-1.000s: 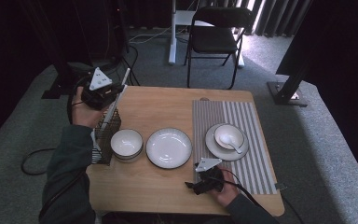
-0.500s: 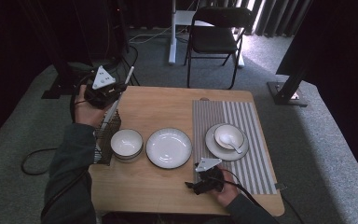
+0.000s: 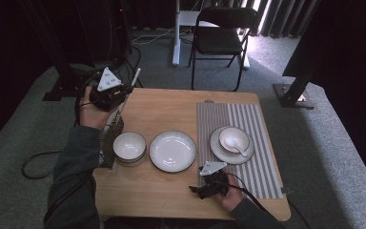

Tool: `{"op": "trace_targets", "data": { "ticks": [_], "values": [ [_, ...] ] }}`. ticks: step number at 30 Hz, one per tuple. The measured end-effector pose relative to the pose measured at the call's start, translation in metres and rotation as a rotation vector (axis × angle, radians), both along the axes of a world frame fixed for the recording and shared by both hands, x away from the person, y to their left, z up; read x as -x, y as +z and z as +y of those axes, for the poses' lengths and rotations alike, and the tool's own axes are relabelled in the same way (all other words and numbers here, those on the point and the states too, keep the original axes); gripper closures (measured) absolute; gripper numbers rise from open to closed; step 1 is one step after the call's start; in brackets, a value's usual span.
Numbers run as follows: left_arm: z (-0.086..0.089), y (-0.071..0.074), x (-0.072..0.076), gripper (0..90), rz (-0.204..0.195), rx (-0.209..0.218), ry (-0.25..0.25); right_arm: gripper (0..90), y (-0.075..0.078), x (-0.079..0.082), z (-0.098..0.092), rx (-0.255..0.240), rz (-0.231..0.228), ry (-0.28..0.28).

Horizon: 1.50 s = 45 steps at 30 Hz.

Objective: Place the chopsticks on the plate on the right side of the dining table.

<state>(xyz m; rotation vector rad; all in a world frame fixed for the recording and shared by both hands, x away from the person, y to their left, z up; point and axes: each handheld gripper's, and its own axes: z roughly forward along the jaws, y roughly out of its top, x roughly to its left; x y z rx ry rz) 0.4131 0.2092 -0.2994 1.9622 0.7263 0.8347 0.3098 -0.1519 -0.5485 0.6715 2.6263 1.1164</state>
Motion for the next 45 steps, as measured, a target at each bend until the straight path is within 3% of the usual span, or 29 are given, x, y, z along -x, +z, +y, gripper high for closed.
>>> {"op": "trace_targets", "data": {
  "ticks": [19,45],
  "values": [
    [-0.020,-0.010,-0.002,84.9,0.037,0.003,-0.055,13.5,0.000,0.000,0.000,0.000,0.000,0.000],
    [-0.035,-0.017,0.000,84.9,0.064,0.077,-0.124,13.7,0.000,0.000,0.000,0.000,0.001,-0.001]
  ]
}}
